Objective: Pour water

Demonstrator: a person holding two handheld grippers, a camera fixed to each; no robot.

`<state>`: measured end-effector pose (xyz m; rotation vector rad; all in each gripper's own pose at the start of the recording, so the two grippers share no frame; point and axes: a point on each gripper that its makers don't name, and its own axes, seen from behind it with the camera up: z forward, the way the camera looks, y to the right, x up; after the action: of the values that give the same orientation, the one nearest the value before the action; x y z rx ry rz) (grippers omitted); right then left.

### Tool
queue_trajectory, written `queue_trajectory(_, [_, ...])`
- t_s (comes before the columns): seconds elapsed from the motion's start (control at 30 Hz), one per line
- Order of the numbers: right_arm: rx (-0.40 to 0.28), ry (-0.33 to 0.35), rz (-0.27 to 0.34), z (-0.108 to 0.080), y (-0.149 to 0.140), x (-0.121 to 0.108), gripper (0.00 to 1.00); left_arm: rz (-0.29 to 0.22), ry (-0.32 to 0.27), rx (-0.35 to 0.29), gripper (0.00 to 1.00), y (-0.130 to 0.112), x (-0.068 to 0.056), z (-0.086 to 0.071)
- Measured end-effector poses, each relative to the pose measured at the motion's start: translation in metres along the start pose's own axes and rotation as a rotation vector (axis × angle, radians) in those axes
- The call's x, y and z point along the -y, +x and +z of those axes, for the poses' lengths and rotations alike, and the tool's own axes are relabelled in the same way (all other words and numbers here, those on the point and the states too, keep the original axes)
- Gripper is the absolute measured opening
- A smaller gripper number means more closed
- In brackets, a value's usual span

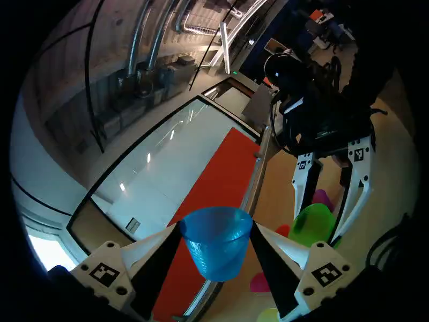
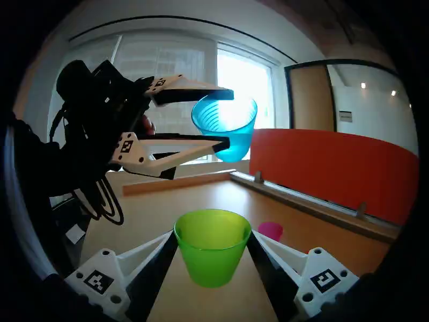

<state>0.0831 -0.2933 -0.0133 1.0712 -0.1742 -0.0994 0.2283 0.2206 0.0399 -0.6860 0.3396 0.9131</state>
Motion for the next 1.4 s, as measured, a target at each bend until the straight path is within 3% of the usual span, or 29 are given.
queue_trajectory(1.4, [-0.016,-0.006,0.001,0.0015,0.0081,-0.0008,0.92,0.099,-0.018,-0.006,0.89,0.0075,-0.0088,0.0052])
